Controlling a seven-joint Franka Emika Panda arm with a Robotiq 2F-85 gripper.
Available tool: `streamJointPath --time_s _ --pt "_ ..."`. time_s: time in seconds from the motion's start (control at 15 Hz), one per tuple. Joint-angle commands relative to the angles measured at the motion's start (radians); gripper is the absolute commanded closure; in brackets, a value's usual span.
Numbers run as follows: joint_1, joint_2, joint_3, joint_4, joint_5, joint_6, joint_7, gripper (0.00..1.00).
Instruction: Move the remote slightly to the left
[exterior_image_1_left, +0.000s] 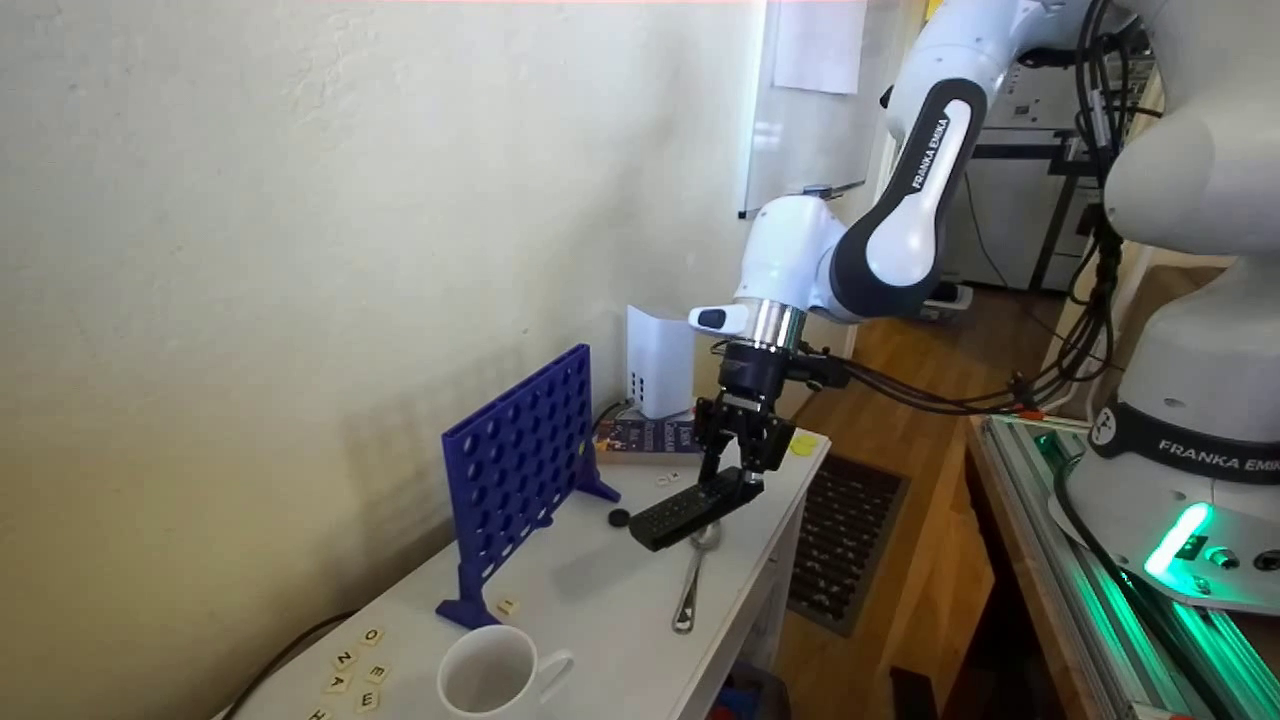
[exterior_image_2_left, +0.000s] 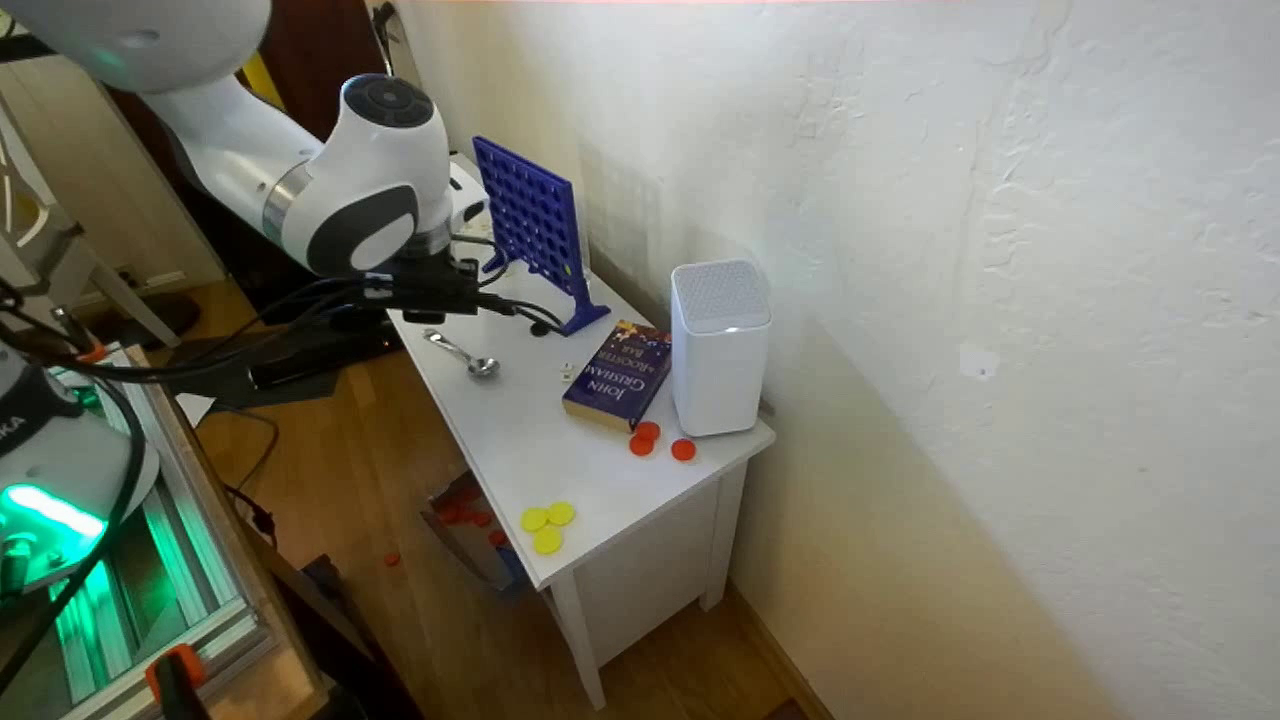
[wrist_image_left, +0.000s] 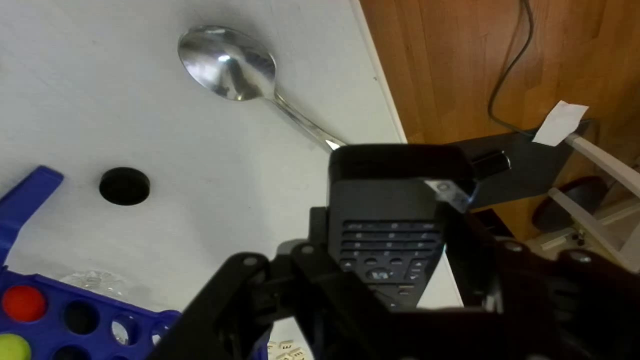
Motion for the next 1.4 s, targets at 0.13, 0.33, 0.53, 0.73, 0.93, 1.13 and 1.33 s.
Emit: streamJointPath --time_s 0.13,0.33,0.53,0.73,0.93,1.13,1.33 --pt "0.07 -0.011 -0.032 0.006 0.055 0.038 -0.051 0.65" --pt "0.182 0.01 -0.056 0.02 0.068 0.073 -0.072 0.65" --pt "0.313 0.023 -0.105 0.035 0.069 0.159 -0.084 0.65" --pt "0.412 0.029 -0.162 0.059 0.042 0.288 -0.096 0.65" --pt "0.519 -0.003 -0.253 0.101 0.018 0.386 -0.095 0.65" --pt "0.566 0.015 -0.316 0.149 -0.006 0.428 -0.081 0.65" --pt "0.64 0.021 -0.392 0.191 -0.024 0.414 -0.074 0.65"
